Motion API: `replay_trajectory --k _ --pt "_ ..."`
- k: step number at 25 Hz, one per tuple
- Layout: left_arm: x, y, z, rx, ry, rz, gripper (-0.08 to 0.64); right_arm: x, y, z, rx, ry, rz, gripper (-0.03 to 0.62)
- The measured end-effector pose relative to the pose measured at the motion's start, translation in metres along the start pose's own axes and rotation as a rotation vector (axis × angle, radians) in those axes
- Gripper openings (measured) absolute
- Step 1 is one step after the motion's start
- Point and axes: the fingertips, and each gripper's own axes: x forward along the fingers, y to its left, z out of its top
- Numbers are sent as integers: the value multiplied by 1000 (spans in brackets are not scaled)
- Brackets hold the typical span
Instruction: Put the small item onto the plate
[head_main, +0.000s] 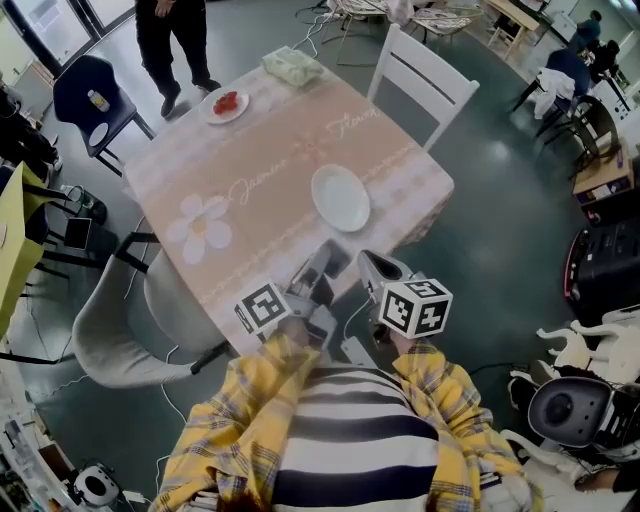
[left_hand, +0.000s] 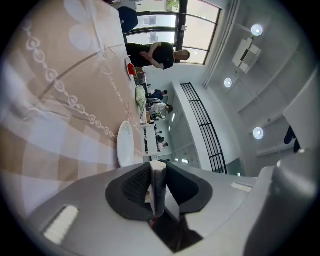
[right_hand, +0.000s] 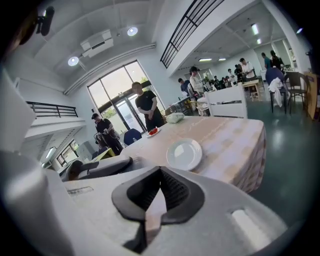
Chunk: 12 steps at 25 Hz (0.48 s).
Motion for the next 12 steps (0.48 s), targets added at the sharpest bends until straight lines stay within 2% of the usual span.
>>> replay_trajectory --k 5,12 --pt "23 19 24 27 1 37 84 29 -9 14 -18 26 -12 -3" --pt "56 36 44 23 -5 57 84 59 -26 25 -27 58 -34 -3"
